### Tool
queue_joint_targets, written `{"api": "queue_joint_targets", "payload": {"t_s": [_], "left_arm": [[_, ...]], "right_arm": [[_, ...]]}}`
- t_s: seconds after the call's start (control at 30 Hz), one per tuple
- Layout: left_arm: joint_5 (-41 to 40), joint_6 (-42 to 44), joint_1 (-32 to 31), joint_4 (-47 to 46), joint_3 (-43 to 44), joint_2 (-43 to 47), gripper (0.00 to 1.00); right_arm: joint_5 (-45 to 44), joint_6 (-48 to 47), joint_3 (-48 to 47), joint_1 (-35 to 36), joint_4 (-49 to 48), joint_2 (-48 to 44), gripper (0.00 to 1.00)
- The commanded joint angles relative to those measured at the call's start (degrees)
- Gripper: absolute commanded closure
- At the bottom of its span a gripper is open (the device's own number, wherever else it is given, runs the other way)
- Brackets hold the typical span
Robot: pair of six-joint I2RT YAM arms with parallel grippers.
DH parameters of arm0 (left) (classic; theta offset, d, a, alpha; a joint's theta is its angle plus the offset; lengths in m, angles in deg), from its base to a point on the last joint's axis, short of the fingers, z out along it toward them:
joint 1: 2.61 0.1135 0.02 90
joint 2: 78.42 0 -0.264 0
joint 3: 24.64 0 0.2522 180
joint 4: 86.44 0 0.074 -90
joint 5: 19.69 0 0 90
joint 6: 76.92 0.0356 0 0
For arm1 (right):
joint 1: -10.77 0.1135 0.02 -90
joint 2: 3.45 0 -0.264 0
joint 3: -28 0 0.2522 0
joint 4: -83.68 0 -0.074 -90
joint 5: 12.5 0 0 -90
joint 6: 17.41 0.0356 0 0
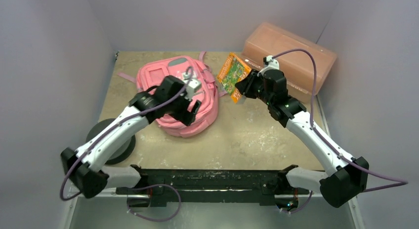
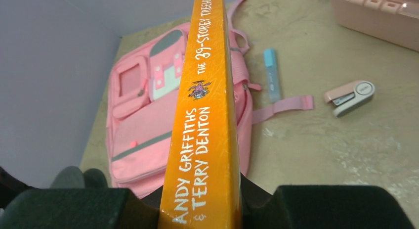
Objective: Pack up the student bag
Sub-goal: Place the book in the student bag.
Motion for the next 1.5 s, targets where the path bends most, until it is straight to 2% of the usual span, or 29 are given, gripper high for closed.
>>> {"api": "queue_joint_targets", "payload": {"t_s": [0.0,0.03,0.17,0.33,0.53,0.6,0.73,0.83,0.97,1.07,1.17,1.33,1.47], "left_arm": [[-5.24,14.35,-8.85,6.01,8.47,-14.48,0.20],[-6.97,14.88,-10.37,6.61,10.13,-19.16,0.20],[-10.75,14.22,-11.08,4.07,12.47,-26.44,0.24],[-16.76,14.79,-11.12,0.65,10.65,-27.76,0.28],[-17.63,16.26,-11.08,-4.13,6.51,-30.28,0.31],[-19.62,16.93,-11.10,-3.19,7.36,-31.05,0.41],[-22.64,17.74,-10.89,-3.24,7.42,-30.58,0.54],[-25.40,17.24,-10.71,-1.87,8.91,-29.91,0.76],[-32.56,18.11,-10.56,-5.01,7.76,-26.33,0.98],[-36.22,17.45,-10.01,-10.24,6.46,-21.42,1.00],[-39.14,12.88,-8.62,-14.40,6.51,-16.76,1.00],[-37.97,6.98,-7.26,-11.95,14.01,-15.26,1.00],[-36.59,7.51,-7.24,-9.22,20.81,-18.13,1.00]], "right_arm": [[-5.61,-5.20,-1.62,0.00,1.35,-4.59,1.00],[-6.28,-5.08,-0.87,-0.13,1.42,-5.34,1.00],[-4.88,-4.62,0.68,-2.44,1.25,-7.55,1.00],[-4.37,-5.31,1.09,-4.31,2.12,-8.48,1.00],[-2.82,-4.16,1.47,-4.39,1.39,-7.18,1.00],[-1.51,-3.73,1.57,-4.39,1.17,-6.30,1.00],[2.05,-2.51,2.38,-4.42,0.55,-3.61,1.00],[6.76,-2.58,2.90,-4.35,0.48,-1.14,1.00],[11.33,-2.53,2.76,-4.35,2.79,1.90,1.00],[13.56,-2.69,3.89,-4.39,3.00,2.53,1.00],[14.40,-2.12,4.20,-4.39,4.57,2.27,1.00],[14.22,-3.11,2.77,-4.39,10.40,1.19,1.00],[21.83,-0.18,3.48,-4.48,11.58,-1.07,1.00]]}}
